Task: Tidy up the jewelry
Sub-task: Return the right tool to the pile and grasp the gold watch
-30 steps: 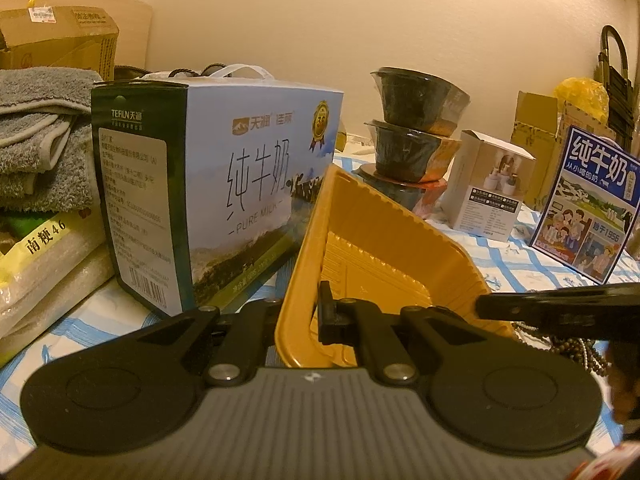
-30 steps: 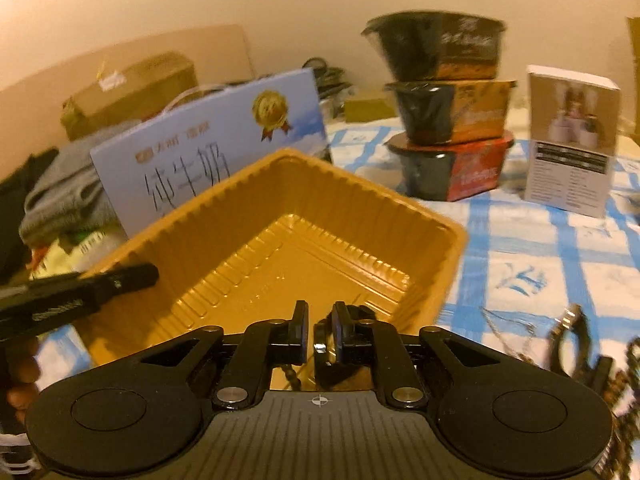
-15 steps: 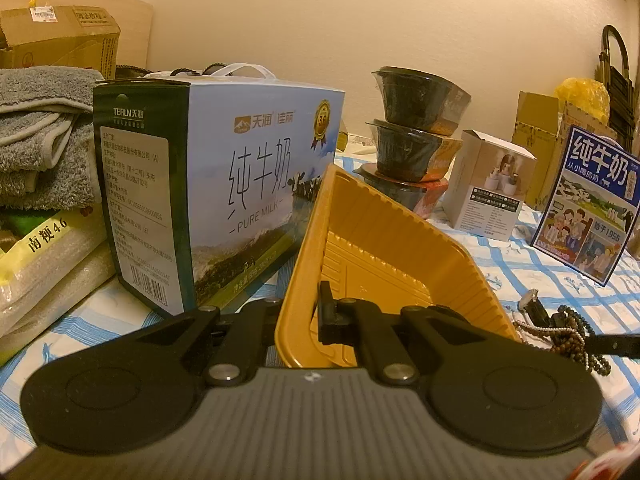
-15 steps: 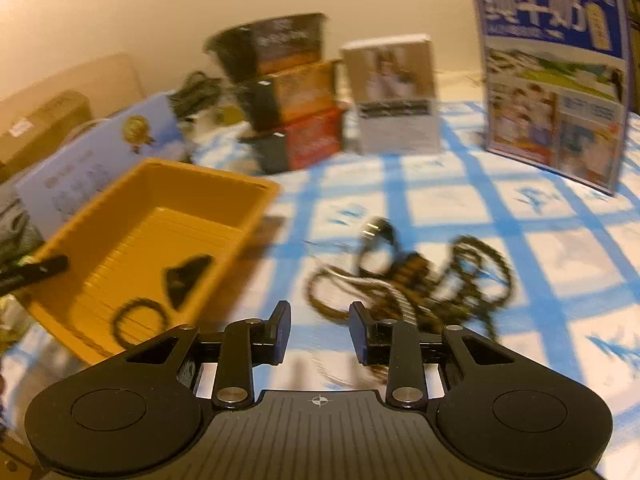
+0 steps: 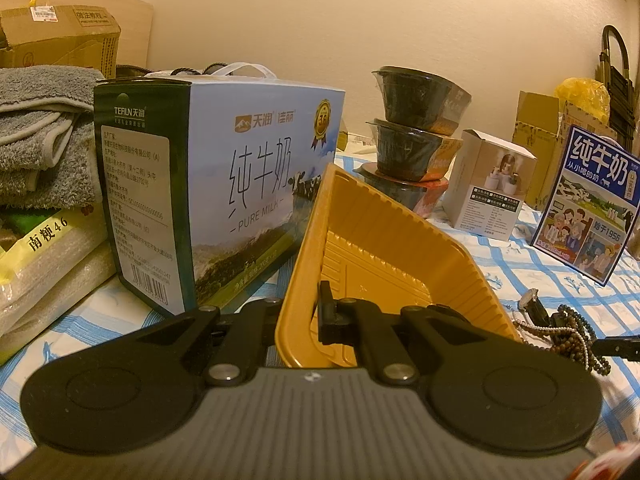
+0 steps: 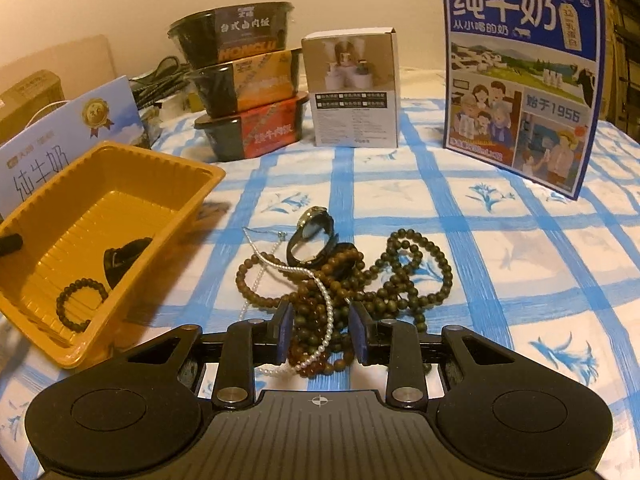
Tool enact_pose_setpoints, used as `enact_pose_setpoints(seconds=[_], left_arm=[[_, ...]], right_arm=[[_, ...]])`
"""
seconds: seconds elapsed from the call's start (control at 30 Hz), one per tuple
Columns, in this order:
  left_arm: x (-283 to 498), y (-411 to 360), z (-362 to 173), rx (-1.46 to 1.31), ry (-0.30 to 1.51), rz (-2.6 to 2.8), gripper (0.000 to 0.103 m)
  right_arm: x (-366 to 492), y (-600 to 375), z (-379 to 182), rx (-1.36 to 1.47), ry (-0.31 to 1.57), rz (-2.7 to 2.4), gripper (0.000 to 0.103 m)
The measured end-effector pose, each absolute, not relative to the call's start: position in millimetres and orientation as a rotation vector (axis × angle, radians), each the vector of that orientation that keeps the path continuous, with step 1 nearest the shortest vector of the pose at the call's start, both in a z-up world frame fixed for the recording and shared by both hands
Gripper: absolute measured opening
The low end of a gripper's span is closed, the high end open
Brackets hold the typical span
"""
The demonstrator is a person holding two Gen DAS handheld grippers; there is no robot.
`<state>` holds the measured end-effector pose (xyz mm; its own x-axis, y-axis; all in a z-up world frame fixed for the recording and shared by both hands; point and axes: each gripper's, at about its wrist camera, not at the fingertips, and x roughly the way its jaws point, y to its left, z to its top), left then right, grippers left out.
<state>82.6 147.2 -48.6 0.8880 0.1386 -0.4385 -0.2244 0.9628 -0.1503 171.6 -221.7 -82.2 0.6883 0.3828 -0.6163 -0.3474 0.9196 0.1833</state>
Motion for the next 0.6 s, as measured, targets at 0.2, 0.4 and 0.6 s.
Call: enact_pose_setpoints(seconds=[0.2,0.4,0.6], left_arm=[[82.6,147.2,-48.5,-0.2,0.439,0.19,0.005],[82.6,147.1,-48.6,-0.2,0.439,0.191,0.005],[82.7,147.2,-48.6,-0.2,0.44,0.191,0.005]], right_arm=[[183.7,-210.8,-79.7,0.039,0.691,0.425,0.032],[202.8,-195.3,-79.1,0.024,0.682,0.45,0.032],[228.0,-177.9,-84.6,0.024,0.688,0.451,0.031]])
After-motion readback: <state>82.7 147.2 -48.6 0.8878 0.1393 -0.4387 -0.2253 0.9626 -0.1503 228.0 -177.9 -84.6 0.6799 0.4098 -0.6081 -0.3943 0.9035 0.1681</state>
